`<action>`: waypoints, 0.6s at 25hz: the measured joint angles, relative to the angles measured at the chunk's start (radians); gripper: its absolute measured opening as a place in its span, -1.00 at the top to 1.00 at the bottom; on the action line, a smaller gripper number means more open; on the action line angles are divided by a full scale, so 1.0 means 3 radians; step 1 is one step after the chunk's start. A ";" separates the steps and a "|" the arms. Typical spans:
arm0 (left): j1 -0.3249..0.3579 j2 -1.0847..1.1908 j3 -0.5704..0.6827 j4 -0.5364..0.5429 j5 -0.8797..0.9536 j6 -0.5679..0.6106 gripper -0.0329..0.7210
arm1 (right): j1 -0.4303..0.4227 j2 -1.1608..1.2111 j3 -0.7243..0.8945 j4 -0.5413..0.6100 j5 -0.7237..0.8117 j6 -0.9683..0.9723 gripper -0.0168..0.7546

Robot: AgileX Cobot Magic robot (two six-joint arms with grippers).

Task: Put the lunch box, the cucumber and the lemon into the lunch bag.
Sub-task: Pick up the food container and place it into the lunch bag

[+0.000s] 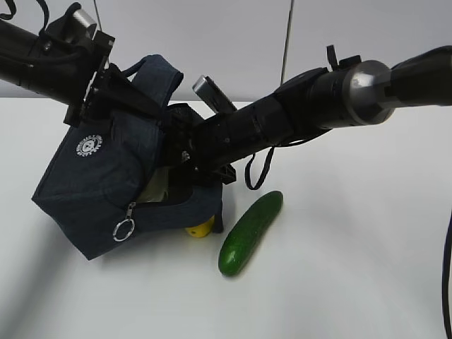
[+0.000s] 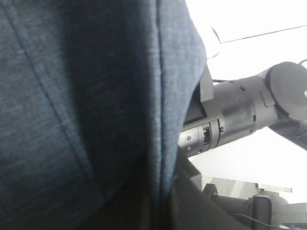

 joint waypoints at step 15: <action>0.0000 0.0017 0.0000 0.0061 -0.0021 0.0001 0.94 | 0.0000 0.0000 -0.0024 0.0103 0.0181 0.0008 -0.17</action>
